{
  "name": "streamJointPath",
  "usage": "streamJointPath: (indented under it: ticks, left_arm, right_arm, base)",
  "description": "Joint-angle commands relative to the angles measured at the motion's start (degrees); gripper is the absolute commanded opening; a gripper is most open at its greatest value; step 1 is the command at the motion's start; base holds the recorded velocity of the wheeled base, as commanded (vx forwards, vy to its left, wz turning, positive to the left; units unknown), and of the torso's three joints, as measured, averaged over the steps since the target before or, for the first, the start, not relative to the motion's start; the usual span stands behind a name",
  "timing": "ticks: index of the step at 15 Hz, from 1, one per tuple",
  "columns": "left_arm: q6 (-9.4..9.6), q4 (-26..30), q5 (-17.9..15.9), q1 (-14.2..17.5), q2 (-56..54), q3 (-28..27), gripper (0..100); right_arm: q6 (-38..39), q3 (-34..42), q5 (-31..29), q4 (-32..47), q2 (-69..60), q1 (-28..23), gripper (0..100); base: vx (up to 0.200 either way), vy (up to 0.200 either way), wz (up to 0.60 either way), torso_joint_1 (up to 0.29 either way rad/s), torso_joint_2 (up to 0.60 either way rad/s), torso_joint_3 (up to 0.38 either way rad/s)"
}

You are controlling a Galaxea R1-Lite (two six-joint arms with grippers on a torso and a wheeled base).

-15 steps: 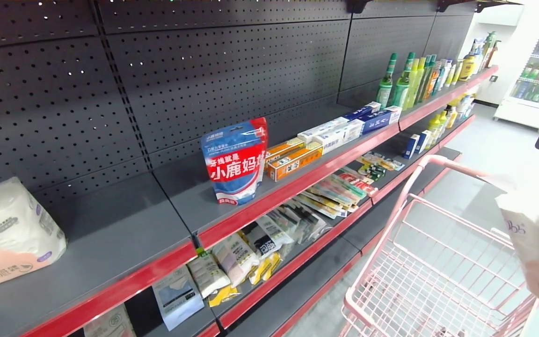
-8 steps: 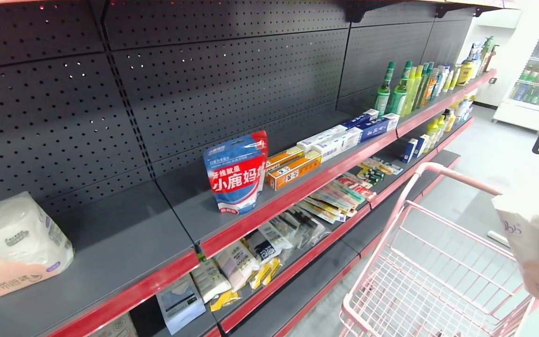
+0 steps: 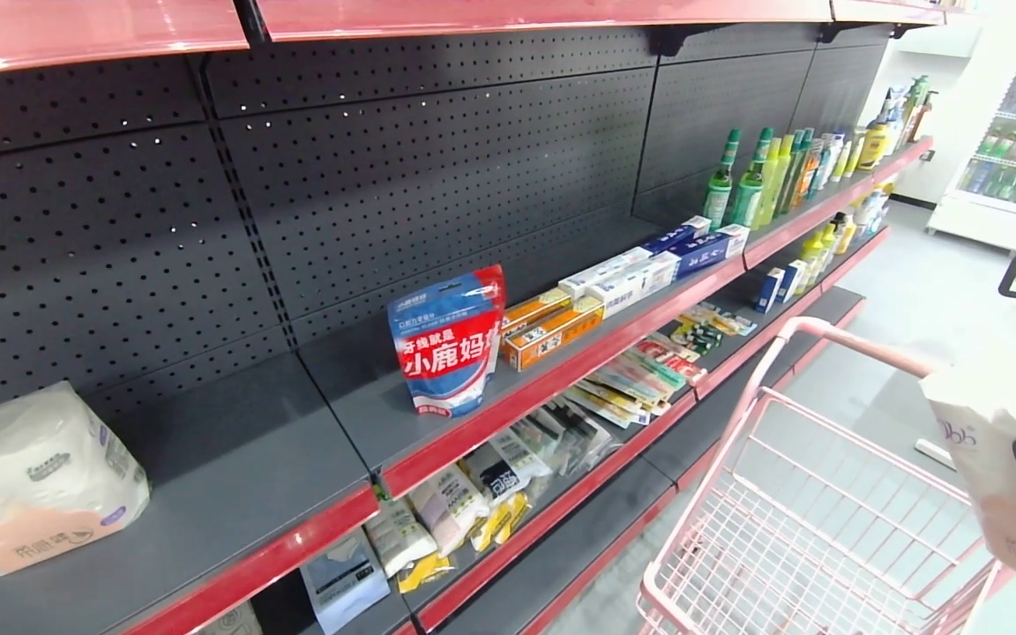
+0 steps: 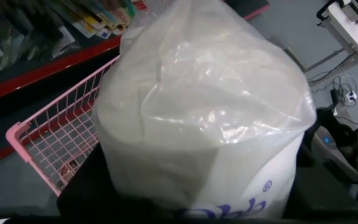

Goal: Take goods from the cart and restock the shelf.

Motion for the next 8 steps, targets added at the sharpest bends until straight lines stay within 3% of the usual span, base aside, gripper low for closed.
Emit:
streamJointPath:
  ticks: [1, 8]
  left_arm:
    - [-0.03, 0.0, 0.0, 0.0, 0.0, 0.0, 100]
    - [-0.03, 0.0, 0.0, 0.0, 0.0, 0.0, 100]
  right_arm:
    - [-0.1, 0.0, 0.0, 0.0, 0.5, 0.0, 0]
    - [-0.1, 0.5, 0.0, 0.0, 1.5, 0.0, 0]
  base:
    - [0.000, 0.000, 0.00, 0.100, -0.21, -0.100]
    - [0.000, 0.000, 0.00, 0.089, -0.17, -0.092]
